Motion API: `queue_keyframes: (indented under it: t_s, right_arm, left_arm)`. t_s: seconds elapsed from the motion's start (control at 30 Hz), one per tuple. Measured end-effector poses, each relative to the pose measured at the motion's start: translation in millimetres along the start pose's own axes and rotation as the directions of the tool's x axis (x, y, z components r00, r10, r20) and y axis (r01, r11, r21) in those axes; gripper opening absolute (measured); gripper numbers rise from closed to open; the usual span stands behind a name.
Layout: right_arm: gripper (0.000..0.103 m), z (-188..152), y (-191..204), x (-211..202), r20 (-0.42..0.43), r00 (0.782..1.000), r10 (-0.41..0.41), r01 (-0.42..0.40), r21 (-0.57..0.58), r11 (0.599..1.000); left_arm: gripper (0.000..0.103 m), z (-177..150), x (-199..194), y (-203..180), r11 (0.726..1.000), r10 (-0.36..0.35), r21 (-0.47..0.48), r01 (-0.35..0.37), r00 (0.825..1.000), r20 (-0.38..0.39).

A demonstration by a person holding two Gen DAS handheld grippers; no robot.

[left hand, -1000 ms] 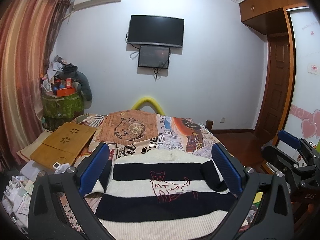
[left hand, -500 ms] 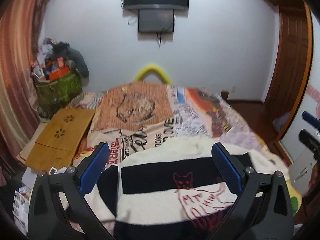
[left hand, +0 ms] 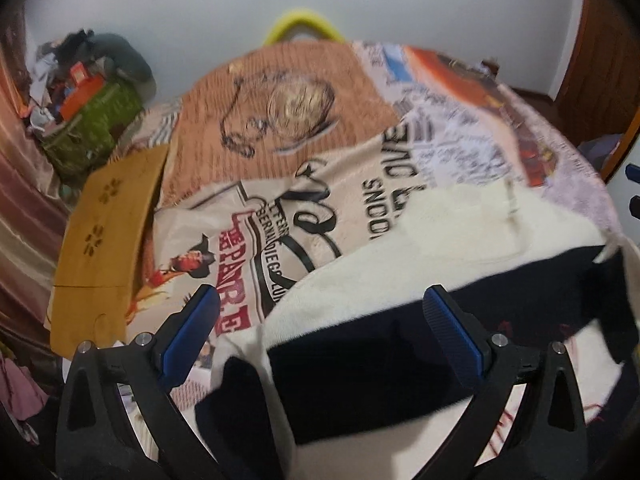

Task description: Fold small clothes

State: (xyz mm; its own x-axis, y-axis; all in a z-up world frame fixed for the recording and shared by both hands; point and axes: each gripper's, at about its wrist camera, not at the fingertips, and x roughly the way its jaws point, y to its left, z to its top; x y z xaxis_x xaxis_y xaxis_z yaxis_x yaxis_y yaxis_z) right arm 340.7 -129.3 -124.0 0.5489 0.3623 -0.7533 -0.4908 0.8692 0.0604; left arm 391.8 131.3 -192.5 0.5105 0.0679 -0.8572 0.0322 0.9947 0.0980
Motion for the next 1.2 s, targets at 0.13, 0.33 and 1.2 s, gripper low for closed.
queue_keyframes:
  t_s: [0.13, 0.33, 1.2]
  right_arm:
    - [0.070, -0.1, -14.2, 44.1, -0.124, 0.991, 0.046, -0.044, 0.020, 0.999]
    - [0.070, 1.2, -19.2, 100.2, -0.241, 0.963, 0.123, -0.109, 0.068, 0.992]
    - [0.012, 49.8, -2.0, 113.7, -0.162, 0.986, -0.033, 0.010, -0.142, 0.990]
  left_arm:
    - [0.103, 3.8, 43.5, 5.0, 0.999, -0.050, -0.015, 0.049, 0.993, -0.103]
    - [0.099, 4.0, 95.1, 0.3, 0.995, -0.103, -0.041, 0.096, 0.971, -0.216]
    - [0.010, 56.9, 74.6, -6.4, 0.997, -0.076, 0.001, 0.076, 0.997, -0.012]
